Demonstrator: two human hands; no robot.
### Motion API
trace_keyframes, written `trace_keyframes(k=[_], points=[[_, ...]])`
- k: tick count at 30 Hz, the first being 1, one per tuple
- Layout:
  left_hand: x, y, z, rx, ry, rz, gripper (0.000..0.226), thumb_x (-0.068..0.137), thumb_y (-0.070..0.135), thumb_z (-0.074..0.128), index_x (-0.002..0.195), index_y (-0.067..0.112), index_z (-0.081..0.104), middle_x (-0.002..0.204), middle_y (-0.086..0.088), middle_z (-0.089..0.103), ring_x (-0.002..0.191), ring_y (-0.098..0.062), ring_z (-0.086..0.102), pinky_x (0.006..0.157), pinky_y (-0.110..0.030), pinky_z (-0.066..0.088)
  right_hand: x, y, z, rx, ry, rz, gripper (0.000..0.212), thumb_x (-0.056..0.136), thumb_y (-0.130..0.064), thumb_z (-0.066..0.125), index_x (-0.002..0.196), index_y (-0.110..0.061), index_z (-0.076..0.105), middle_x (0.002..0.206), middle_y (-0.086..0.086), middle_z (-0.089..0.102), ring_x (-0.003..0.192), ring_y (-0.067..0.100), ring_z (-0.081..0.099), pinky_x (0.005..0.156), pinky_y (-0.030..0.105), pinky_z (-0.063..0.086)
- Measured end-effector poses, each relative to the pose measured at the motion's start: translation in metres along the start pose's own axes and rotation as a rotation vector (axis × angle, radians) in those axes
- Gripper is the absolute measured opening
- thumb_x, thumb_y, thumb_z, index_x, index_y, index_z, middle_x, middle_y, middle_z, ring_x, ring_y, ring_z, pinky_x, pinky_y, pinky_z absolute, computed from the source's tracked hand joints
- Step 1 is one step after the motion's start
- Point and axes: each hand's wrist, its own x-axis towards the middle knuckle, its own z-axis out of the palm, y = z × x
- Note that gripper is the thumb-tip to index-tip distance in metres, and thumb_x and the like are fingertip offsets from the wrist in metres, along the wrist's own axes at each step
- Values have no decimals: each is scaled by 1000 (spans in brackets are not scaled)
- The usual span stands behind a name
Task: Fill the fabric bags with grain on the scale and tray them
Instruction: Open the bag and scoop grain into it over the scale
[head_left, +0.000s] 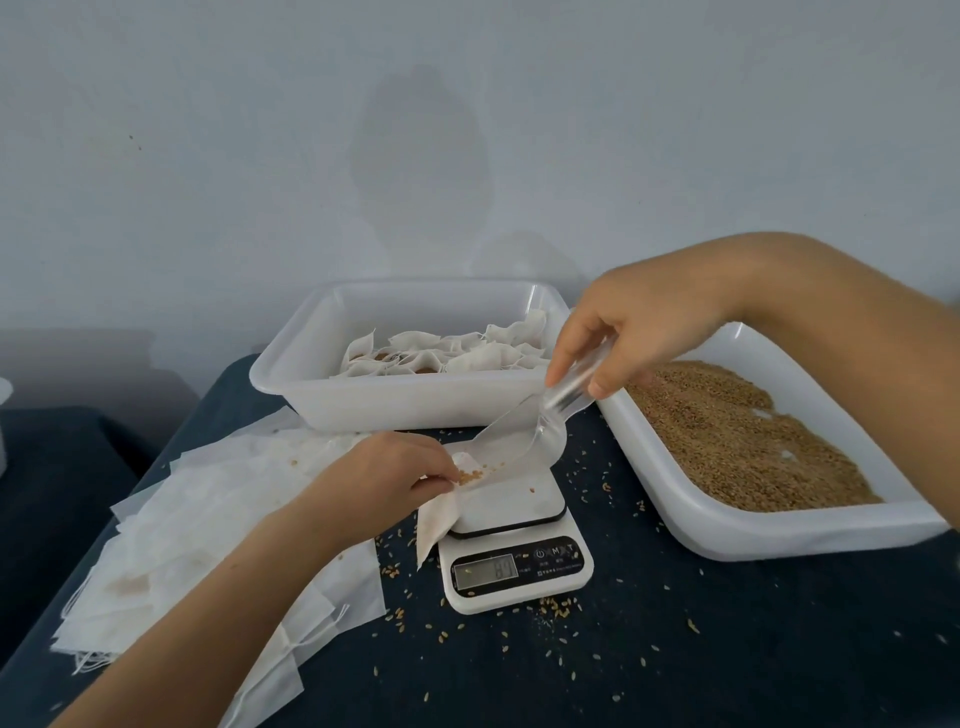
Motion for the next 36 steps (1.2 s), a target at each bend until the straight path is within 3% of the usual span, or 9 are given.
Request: trace_keyframes(k=[4,9,13,16,21,25,28,32,36], points=[[-1,0,1,-9,8,-4,16,89,22,60,100,18,72,100,9,68,88,0,57,78,0,33,6,-9,-3,-39,-14,0,29,85,-22,68,110,-38,68,79,-12,64,50,-3,57,54,3,39],[-2,-2,1,-7,17,-6,16,89,21,61,99,17,72,99,9,68,87,-1,58,79,-4,37,8,-7,-1,-77,-21,8,29,85,-24,68,108,-41,67,68,-30,62,58,2,61,54,3,38],[-4,-5,0,-3,34,-8,15,89,21,62,98,16,73,97,9,67,83,1,56,77,-2,36,-1,16,11,50,19,-5,30,87,-24,67,112,-40,66,91,-12,70,77,16,67,63,5,43],[-6,-8,-3,-3,62,-26,13,88,19,62,94,14,73,94,9,68,77,4,51,73,0,34,-12,47,33,289,51,-25,31,88,-20,67,110,-41,65,99,-3,71,71,13,64,70,16,50],[-1,-9,-13,-10,142,-71,10,88,16,63,89,13,73,88,9,68,75,1,51,71,-4,35,-35,101,79,717,361,63,46,75,-35,65,119,-47,58,98,-2,71,63,10,59,60,23,50],[17,-1,-22,12,169,-42,11,87,16,62,88,13,73,87,9,68,73,2,49,71,-4,35,-28,141,99,676,610,359,20,91,-29,60,110,-36,63,74,-2,67,66,14,62,67,29,46],[34,6,-20,39,134,-28,14,88,16,60,85,10,72,84,3,69,77,-8,56,73,-18,40,-19,155,112,501,526,568,20,92,-43,55,99,-25,62,88,4,66,83,25,62,76,35,47],[60,14,-5,100,38,-20,17,90,20,54,89,14,70,89,6,67,84,-8,54,78,-22,40,-8,152,129,486,365,683,44,91,-56,45,104,-16,59,72,1,53,61,19,49,65,32,47],[76,21,16,101,10,-28,18,92,24,52,101,21,67,100,8,64,95,-10,55,83,-27,44,0,143,141,445,331,700,50,95,-58,38,104,-13,59,65,2,55,63,22,54,75,38,51]])
